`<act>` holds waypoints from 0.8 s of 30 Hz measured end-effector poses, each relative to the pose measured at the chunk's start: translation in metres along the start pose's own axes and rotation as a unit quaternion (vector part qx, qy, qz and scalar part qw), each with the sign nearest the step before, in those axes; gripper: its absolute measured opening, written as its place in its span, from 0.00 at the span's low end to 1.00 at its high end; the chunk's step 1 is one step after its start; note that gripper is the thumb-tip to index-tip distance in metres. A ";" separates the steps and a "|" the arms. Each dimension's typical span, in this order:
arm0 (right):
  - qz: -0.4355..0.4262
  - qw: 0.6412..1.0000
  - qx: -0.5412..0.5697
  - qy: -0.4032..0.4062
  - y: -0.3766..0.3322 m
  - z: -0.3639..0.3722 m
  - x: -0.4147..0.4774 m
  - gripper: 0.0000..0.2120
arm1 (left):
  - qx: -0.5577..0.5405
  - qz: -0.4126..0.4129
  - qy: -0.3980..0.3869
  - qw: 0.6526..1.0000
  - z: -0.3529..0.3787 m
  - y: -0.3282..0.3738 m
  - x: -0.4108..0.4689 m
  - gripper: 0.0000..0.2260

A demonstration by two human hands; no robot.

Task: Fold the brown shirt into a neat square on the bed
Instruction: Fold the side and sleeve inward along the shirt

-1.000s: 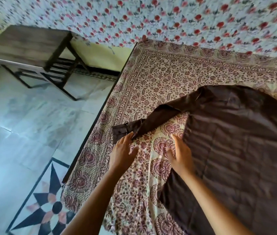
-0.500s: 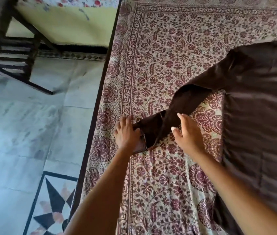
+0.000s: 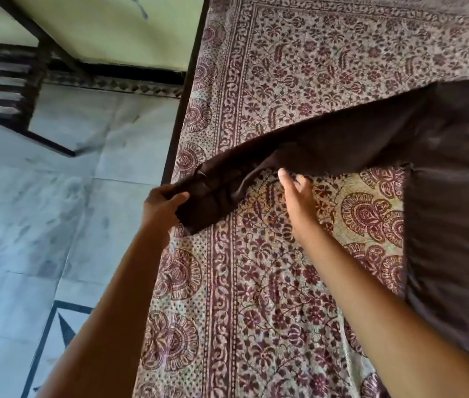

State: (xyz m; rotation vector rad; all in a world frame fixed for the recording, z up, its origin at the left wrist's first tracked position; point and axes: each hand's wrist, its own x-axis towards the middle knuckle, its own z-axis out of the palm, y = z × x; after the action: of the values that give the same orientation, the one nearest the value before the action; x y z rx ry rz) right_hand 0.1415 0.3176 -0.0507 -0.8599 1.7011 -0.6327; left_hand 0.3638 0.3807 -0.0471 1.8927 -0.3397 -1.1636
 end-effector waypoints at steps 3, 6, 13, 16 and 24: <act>0.098 0.971 0.218 -0.025 -0.018 0.001 0.020 0.28 | 0.003 -0.008 -0.054 0.999 -0.001 -0.011 0.007 0.14; 0.161 0.925 0.345 0.008 -0.030 -0.006 0.041 0.24 | -0.067 0.038 0.067 0.995 0.006 -0.014 0.003 0.15; 0.183 0.931 0.304 0.083 -0.027 -0.014 0.061 0.21 | 0.030 0.152 0.249 0.956 0.004 0.021 0.046 0.14; 0.206 0.922 0.326 0.047 -0.013 -0.015 0.061 0.09 | 0.088 0.153 0.242 0.954 0.011 0.032 0.063 0.16; 0.191 0.958 0.209 -0.035 -0.025 -0.017 0.072 0.08 | 0.271 0.265 0.193 0.905 0.021 0.054 0.092 0.20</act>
State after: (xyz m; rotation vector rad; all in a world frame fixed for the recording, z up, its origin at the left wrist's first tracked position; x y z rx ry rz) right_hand 0.1190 0.2451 -0.0685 -0.2412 1.5355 -0.6516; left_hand 0.4055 0.2819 -0.0635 2.2393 -0.9593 -0.3258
